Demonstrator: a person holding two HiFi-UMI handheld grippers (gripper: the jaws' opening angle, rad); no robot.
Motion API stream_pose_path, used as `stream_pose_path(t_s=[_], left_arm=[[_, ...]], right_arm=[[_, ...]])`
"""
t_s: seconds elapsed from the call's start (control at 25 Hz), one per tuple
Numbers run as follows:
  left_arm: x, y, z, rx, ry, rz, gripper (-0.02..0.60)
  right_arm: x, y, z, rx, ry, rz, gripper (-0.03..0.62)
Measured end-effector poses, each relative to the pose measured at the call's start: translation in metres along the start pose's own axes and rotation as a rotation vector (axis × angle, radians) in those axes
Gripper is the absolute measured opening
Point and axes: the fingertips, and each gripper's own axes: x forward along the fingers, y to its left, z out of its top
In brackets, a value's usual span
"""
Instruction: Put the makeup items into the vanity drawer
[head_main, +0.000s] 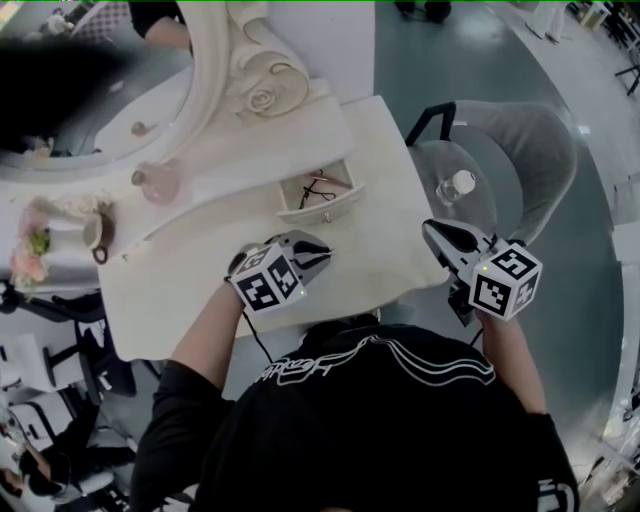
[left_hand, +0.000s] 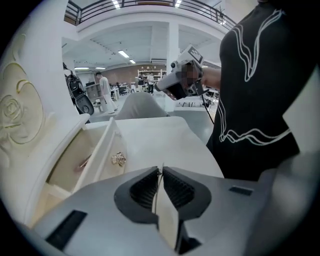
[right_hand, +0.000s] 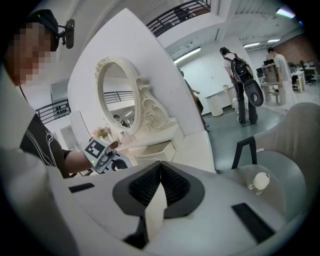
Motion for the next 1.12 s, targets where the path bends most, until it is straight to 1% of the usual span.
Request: stream_pose_path(t_s=[0.08, 0.2, 0.32, 0.52, 0.64, 0.76, 0.88, 1.04, 1.12], left_arm=[[-0.007, 0.003, 0.007, -0.012, -0.025, 0.0, 0.051], [-0.018, 0.006, 0.014, -0.008, -0.032, -0.006, 0.051], [-0.03, 0.016, 0.025, -0.002, -0.045, 0.012, 0.051], [-0.059, 0.047, 0.048, 0.002, -0.093, 0.11, 0.051], [-0.069, 0.07, 0.059, 0.02, -0.112, 0.174, 0.051], [-0.07, 0.088, 0.066, 0.029, -0.113, 0.209, 0.051], [-0.062, 0.1, 0.072, 0.032, -0.107, 0.213, 0.051], [-0.047, 0.107, 0.068, 0.065, -0.064, 0.205, 0.051], [-0.041, 0.11, 0.065, 0.075, -0.045, 0.214, 0.051]], right_arm=[[0.002, 0.0, 0.005, -0.006, -0.005, 0.004, 0.026], [0.003, 0.0, 0.011, -0.014, -0.015, 0.007, 0.026], [0.002, 0.0, 0.016, -0.02, -0.025, 0.007, 0.026], [0.003, 0.004, 0.028, -0.02, -0.048, 0.02, 0.026], [0.004, 0.002, 0.028, -0.024, -0.051, 0.014, 0.026], [0.004, 0.0, 0.024, -0.023, -0.045, 0.01, 0.026], [0.001, -0.003, 0.025, -0.021, -0.049, -0.002, 0.026], [0.0, -0.006, 0.027, -0.019, -0.051, -0.011, 0.026], [0.0, -0.008, 0.025, -0.015, -0.049, -0.014, 0.026]])
